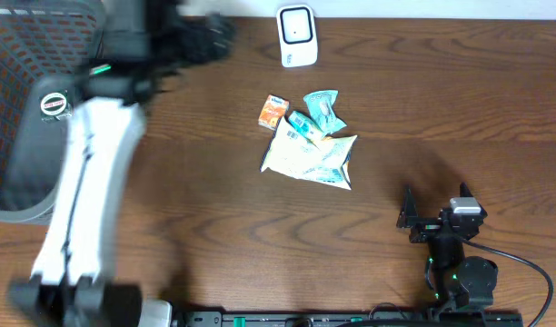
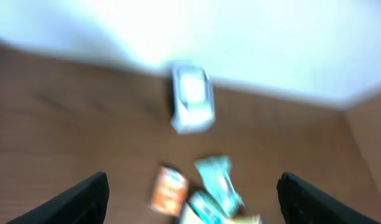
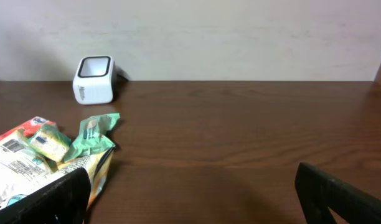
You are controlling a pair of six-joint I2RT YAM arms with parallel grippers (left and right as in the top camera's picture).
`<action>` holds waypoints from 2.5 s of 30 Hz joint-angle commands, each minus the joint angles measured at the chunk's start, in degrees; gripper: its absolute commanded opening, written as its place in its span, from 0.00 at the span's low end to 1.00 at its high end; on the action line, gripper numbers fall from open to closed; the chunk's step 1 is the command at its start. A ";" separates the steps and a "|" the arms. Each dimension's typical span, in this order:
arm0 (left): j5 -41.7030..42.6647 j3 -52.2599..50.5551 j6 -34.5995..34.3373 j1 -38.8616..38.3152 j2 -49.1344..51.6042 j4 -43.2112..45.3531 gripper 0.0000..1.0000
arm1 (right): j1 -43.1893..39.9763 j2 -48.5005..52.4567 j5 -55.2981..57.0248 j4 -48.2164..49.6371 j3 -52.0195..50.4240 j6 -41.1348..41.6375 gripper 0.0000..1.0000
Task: Scan the item barcode
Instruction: 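Hold the teal Kleenex pack under the scanner and release it, then reach the left gripper into the basket and grasp the green Zam-Buk box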
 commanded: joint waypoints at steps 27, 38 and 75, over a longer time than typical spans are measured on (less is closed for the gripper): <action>-6.10 0.44 3.67 35.34 2.38 -3.30 0.87 | 0.28 -0.31 0.07 -0.24 -0.09 -0.46 0.99; -13.09 0.44 16.50 34.88 17.59 3.34 0.89 | 0.28 -0.31 0.07 -0.24 -0.09 -0.46 0.99; -22.36 0.44 28.81 33.77 40.61 14.69 0.78 | 0.28 -0.31 0.07 -0.24 -0.09 -0.46 0.99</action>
